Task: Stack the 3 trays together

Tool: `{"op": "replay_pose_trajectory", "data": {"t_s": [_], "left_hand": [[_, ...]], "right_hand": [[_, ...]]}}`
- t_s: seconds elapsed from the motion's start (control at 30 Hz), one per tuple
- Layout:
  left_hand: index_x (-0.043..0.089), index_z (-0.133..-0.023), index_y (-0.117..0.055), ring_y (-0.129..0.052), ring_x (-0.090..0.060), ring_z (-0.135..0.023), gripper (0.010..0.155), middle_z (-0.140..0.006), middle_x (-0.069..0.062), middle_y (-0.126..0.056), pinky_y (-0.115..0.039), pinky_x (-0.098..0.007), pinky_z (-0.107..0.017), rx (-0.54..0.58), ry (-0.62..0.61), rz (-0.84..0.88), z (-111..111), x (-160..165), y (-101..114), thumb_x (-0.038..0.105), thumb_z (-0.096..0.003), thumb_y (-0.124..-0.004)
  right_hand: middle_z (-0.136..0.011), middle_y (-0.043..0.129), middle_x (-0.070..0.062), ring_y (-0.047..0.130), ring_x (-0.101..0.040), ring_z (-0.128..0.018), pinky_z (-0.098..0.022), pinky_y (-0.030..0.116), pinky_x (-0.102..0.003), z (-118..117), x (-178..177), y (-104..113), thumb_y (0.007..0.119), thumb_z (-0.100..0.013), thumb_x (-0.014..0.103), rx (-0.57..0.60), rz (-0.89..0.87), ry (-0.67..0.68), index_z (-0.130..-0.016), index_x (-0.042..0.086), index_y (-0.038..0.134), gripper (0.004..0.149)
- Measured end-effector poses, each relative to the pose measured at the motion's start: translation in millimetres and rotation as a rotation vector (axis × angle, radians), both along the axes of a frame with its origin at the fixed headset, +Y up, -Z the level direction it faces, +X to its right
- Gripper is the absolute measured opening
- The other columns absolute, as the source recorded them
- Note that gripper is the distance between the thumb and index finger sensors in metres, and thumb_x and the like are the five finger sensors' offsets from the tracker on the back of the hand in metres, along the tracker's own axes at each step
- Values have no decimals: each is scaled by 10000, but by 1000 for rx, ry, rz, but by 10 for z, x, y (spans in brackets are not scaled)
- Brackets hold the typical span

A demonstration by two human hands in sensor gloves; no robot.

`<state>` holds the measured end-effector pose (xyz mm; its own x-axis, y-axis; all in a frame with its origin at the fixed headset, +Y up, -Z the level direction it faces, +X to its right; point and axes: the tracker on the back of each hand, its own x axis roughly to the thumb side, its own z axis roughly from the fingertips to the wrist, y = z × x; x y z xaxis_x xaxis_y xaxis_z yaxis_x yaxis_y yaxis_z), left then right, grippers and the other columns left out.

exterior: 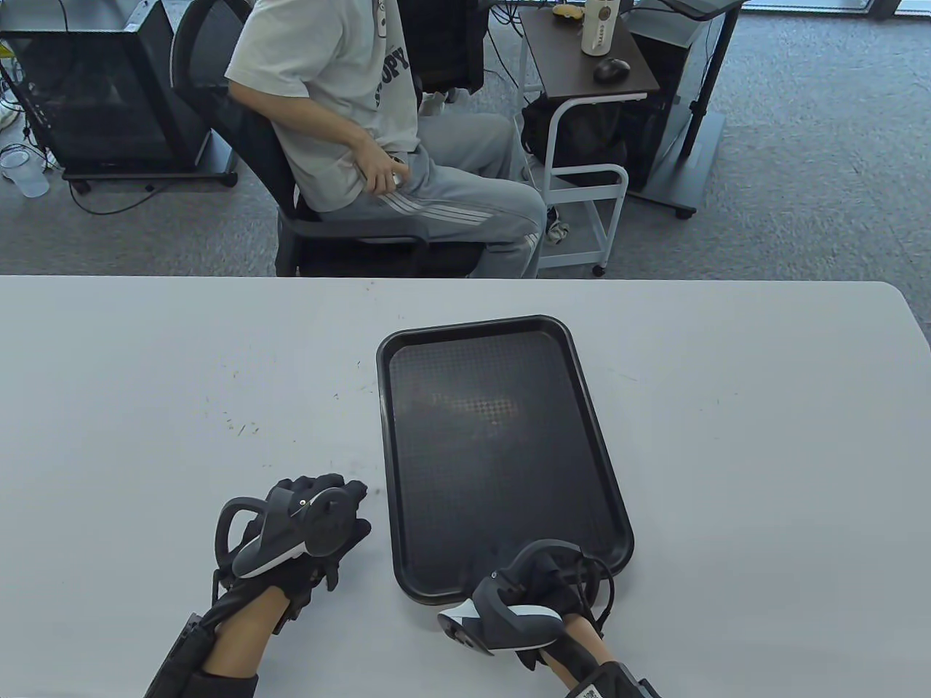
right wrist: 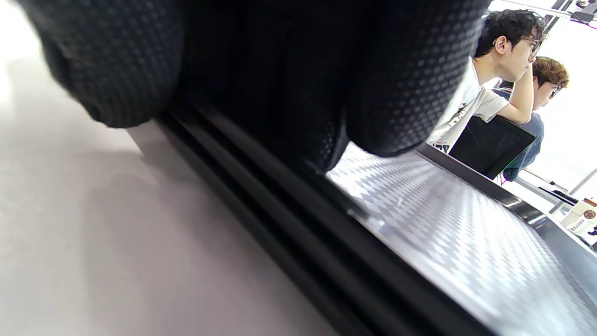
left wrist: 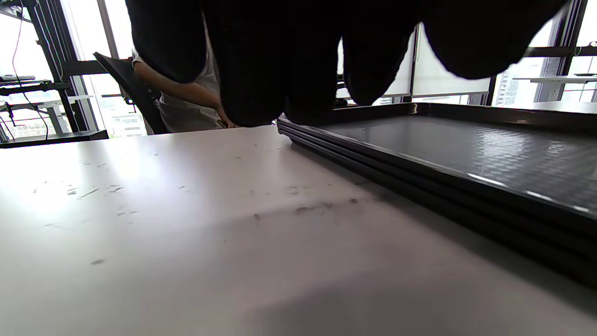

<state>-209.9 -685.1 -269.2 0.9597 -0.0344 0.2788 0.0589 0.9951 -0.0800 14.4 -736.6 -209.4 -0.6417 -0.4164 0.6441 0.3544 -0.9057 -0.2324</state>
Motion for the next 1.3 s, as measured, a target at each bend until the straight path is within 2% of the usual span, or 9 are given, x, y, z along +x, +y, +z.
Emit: {"op": "replay_pose_trajectory", "data": {"t_s": [0.27,0.43,0.67,0.77,0.9,1.1,1.3], "left_hand": [[348,-992,-813,-929,-324,-932,624,-1036,-3,-881,-693,-557,-730,-41,-9,-3,-2,11,-24,577,-413,-787],[348,-992,-814,-929,-323,-932,623,-1036,-4,-882,-695,-555,-729,-72,-17,-8,-6,20,-40,577,-413,-786],[348,-993,-812,-923,-329,-935,621,-1042,-10,-875,-691,-558,-729,-150,-44,-23,-13,73,-105,575,-415,-782],[347,-993,-811,-922,-328,-936,623,-1041,-11,-875,-689,-558,-731,-124,-41,-17,-8,78,-77,575,-415,-782],[345,-993,-811,-922,-329,-936,623,-1040,-11,-876,-689,-558,-731,-108,-38,-8,-3,66,-53,574,-415,-783],[348,-994,-809,-919,-326,-939,622,-1043,-7,-873,-685,-559,-733,-88,-29,-10,-7,53,-45,574,-415,-783],[350,-994,-809,-919,-324,-941,623,-1044,-5,-871,-684,-558,-735,-48,-22,1,0,34,-18,575,-414,-783]], "right_hand": [[-828,960,61,1077,-169,-633,-428,920,-384,-21,13,10,848,-344,553,-20,-17,-9,-800,385,808,488],[-862,954,34,1067,-192,-657,-442,913,-404,-105,134,70,812,-353,585,-103,-120,-65,-826,372,805,519],[-879,946,22,1058,-203,-678,-456,905,-418,-200,360,199,786,-366,592,-92,-249,-138,-839,368,798,523],[-934,902,4,1009,-241,-755,-504,871,-459,-222,452,287,767,-388,569,-19,-320,-165,-886,368,750,538],[-949,888,4,982,-259,-788,-527,851,-478,-242,623,470,768,-390,572,130,-383,-213,-891,365,745,542],[-972,868,-6,945,-280,-830,-560,819,-502,-260,918,614,765,-390,585,228,-419,-308,-908,368,727,563],[-995,844,-16,913,-307,-859,-585,788,-525,-308,1203,664,763,-391,592,282,-445,-408,-924,364,710,582]]}}
